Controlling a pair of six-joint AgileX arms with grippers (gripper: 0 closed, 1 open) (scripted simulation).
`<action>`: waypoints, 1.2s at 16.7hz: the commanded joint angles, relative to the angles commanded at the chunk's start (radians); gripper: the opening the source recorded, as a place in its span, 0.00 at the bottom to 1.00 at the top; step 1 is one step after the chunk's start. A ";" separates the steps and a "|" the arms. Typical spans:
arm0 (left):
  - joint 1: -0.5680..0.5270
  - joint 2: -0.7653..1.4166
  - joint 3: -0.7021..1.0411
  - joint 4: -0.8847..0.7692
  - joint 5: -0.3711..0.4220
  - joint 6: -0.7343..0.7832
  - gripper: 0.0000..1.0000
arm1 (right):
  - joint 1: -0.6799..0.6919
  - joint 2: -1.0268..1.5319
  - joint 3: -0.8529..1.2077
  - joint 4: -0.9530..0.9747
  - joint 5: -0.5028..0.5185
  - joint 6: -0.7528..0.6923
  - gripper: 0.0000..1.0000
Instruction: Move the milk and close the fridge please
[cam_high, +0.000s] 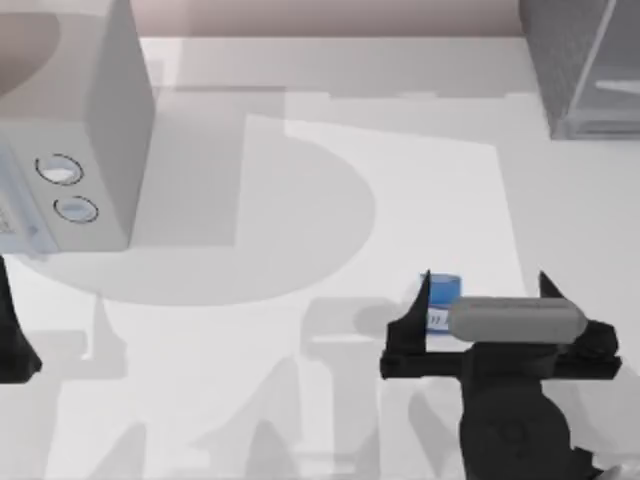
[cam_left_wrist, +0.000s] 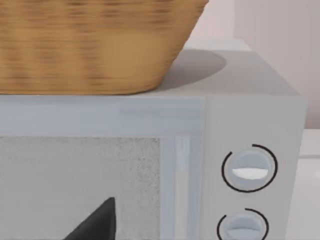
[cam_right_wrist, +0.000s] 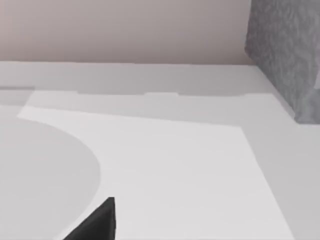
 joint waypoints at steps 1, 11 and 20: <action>0.000 0.000 0.000 0.000 0.000 0.000 1.00 | 0.007 0.080 0.026 0.037 0.011 0.014 1.00; 0.000 0.000 0.000 0.000 0.000 0.000 1.00 | 0.026 0.340 0.124 0.175 0.044 0.065 1.00; 0.000 0.000 0.000 0.000 0.000 0.000 1.00 | -0.102 0.395 0.201 0.215 -0.079 -0.003 1.00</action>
